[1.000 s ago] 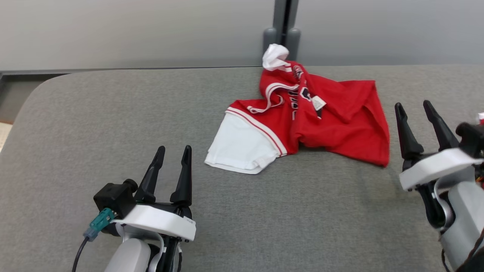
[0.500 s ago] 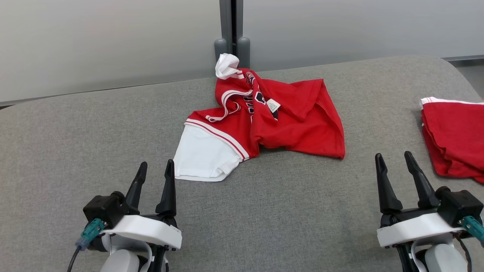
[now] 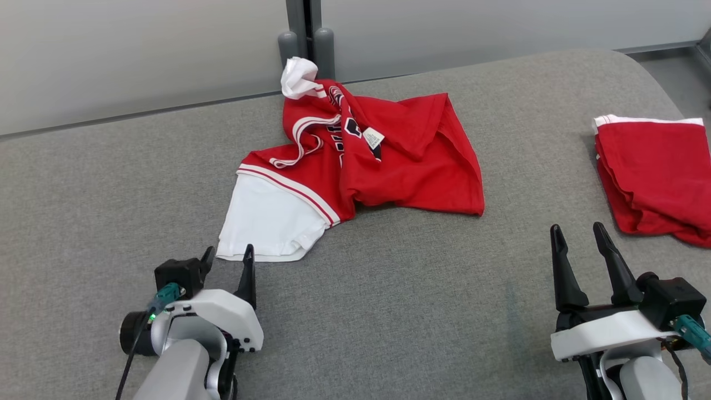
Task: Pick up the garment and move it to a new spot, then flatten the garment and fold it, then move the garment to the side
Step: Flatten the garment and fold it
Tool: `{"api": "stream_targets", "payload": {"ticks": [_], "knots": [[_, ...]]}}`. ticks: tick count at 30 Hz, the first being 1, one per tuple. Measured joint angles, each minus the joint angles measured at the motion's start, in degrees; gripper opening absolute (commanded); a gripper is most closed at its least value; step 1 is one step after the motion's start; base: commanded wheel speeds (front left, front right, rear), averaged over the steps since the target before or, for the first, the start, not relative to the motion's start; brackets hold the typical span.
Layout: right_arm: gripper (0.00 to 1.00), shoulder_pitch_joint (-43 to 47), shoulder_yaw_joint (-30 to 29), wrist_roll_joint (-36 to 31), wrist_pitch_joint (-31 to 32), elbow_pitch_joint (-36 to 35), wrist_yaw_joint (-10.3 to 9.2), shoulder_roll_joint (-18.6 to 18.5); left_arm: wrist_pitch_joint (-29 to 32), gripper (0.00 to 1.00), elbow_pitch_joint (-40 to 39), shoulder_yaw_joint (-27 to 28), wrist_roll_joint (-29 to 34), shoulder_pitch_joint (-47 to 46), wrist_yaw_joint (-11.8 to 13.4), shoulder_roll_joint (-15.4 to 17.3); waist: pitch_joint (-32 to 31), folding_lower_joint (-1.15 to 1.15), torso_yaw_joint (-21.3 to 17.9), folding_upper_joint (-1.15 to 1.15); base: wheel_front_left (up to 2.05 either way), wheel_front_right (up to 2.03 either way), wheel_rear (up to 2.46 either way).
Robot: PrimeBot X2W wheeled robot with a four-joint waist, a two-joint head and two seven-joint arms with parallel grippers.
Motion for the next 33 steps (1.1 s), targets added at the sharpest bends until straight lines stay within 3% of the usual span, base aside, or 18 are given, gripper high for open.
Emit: {"api": "stream_targets", "payload": {"ticks": [5, 16, 18, 19, 25, 33], "knots": [[1.00, -1.01, -0.09, 0.82, 0.01, 0.52, 0.00, 0.46, -0.64, 1.00, 5.70, 0.21, 1.93, -4.71, 2.79, 1.83, 1.57, 0.00, -1.41, 0.00, 0.00, 0.00, 0.00], [1.00, -1.77, 0.16, 1.66, 0.01, 1.53, 0.00, 0.65, 0.92, 0.97, 13.95, -0.73, 1.24, -8.28, 1.00, 1.79, 2.39, 0.00, -2.50, 0.00, 0.00, 0.00, 0.00], [1.00, -1.80, 0.15, 1.70, 0.01, 1.81, 0.00, 0.64, 1.24, 0.10, 15.07, -0.65, 0.59, -8.92, 0.10, 1.68, 2.37, 0.00, -2.37, 0.00, 0.00, 0.00, 0.00], [1.00, -1.80, 0.15, 1.70, 0.01, 2.05, 0.00, 0.62, 1.26, 0.00, 15.58, -0.84, 0.43, -9.23, -0.46, 1.58, 2.37, 0.00, -2.25, 0.00, 0.00, 0.00, 0.00], [1.00, -3.67, -0.82, 4.76, 1.11, 5.34, 0.00, 0.58, -1.43, 0.00, 14.71, -1.23, -1.16, -9.67, -2.91, 0.38, 1.85, 0.00, 0.25, 0.00, 0.00, 0.00, 0.00], [1.00, -8.27, -0.25, 11.88, 5.37, 13.13, 0.00, 0.96, -2.81, 0.00, 2.24, -0.45, 0.33, -8.28, -2.92, 0.18, 1.44, 0.00, 5.95, 0.00, 0.00, 0.00, 0.00]]}}
